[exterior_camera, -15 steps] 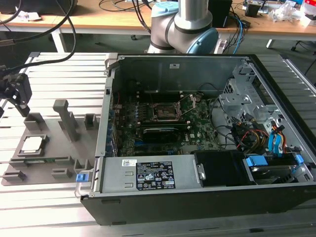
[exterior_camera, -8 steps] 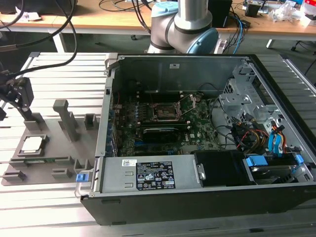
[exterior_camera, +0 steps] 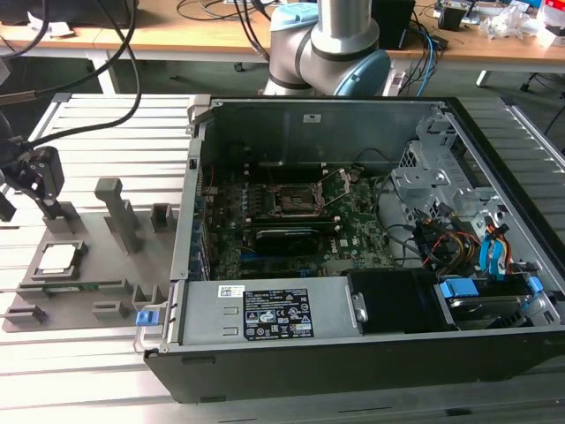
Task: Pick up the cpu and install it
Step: 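Pick up the cpu and move it towards the insertion slot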
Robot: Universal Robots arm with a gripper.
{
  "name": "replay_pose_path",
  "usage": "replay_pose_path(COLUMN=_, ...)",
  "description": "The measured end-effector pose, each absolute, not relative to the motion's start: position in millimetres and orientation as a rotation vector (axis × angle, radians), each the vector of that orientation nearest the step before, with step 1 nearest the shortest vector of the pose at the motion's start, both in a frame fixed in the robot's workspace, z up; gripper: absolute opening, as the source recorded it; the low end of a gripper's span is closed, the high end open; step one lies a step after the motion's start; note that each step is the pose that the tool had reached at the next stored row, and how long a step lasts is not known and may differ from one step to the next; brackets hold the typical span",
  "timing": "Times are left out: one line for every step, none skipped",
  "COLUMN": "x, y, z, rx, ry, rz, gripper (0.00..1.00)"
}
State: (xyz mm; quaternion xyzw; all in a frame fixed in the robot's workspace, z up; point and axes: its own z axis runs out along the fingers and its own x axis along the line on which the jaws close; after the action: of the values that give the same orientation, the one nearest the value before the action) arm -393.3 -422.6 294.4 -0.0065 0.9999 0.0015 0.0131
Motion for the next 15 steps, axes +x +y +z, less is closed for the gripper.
replay_pose_path(x=-393, y=-423, z=293, rx=-0.02, ry=3.115, rz=0.005, gripper=0.6)
replay_pose_path(x=-393, y=-423, z=293, rx=-0.02, ry=3.115, rz=0.005, gripper=0.6)
replay_pose_path(x=-393, y=-423, z=291, rx=-0.02, ry=3.115, rz=0.005, gripper=0.6)
replay_pose_path(x=-393, y=-423, z=289, rx=-0.02, ry=3.115, rz=0.005, gripper=0.6)
replay_pose_path(x=-393, y=-423, z=289, rx=-0.02, ry=3.115, rz=0.005, gripper=0.6)
replay_pose_path(x=-393, y=-423, z=287, rx=-0.02, ry=3.115, rz=0.005, gripper=0.6)
replay_pose_path(x=-393, y=-423, z=286, rx=-0.02, ry=3.115, rz=0.005, gripper=0.6)
replay_pose_path(x=-393, y=-423, z=284, rx=-0.02, ry=3.115, rz=0.005, gripper=0.6)
replay_pose_path(x=-393, y=-423, z=282, rx=-0.02, ry=3.115, rz=0.005, gripper=0.6)
replay_pose_path(x=-393, y=-423, z=280, rx=-0.02, ry=3.115, rz=0.004, gripper=0.6)
replay_pose_path(x=-393, y=-423, z=277, rx=-0.02, ry=3.115, rz=0.004, gripper=0.6)
replay_pose_path(x=-393, y=-423, z=274, rx=-0.02, ry=3.115, rz=0.004, gripper=0.6)
replay_pose_path(x=-393, y=-423, z=272, rx=-0.02, ry=3.115, rz=0.001, gripper=0.6)
replay_pose_path(x=-393, y=-423, z=271, rx=-0.021, ry=3.116, rz=-0.003, gripper=0.6)
replay_pose_path(x=-393, y=-423, z=270, rx=-0.022, ry=3.115, rz=-0.007, gripper=0.6)
